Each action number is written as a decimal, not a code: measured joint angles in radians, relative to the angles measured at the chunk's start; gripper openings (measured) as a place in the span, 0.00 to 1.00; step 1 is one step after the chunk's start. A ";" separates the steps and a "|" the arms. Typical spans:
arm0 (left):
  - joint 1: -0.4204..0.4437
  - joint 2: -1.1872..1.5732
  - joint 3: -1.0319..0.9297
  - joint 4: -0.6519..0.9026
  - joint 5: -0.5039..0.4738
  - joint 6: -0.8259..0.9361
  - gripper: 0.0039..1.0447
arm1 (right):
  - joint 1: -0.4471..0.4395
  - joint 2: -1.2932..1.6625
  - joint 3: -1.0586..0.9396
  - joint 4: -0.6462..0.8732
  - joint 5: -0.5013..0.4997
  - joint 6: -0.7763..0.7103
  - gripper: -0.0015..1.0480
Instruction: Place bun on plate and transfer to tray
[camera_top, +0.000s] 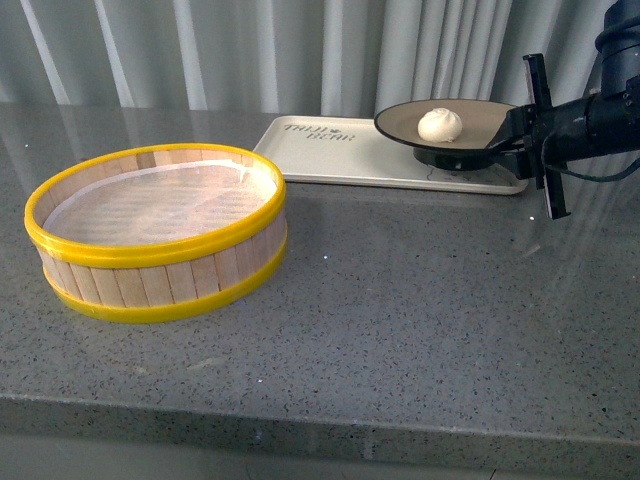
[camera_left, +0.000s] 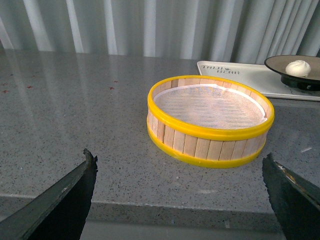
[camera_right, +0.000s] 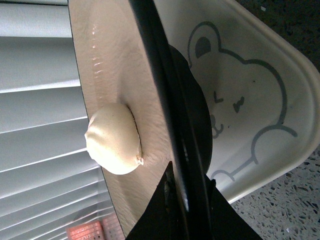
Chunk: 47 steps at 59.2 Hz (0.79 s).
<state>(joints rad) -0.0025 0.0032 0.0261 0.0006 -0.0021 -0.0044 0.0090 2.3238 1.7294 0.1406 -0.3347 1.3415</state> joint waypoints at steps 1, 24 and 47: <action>0.000 0.000 0.000 0.000 0.000 0.000 0.94 | 0.000 0.001 0.000 0.000 0.000 0.000 0.03; 0.000 0.000 0.000 0.000 0.000 0.000 0.94 | -0.007 0.024 0.001 -0.003 -0.006 -0.003 0.03; 0.000 0.000 0.000 0.000 0.000 0.000 0.94 | -0.021 0.023 0.001 0.012 -0.004 -0.022 0.39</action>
<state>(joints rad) -0.0025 0.0032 0.0261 0.0006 -0.0021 -0.0044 -0.0116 2.3470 1.7306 0.1528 -0.3389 1.3193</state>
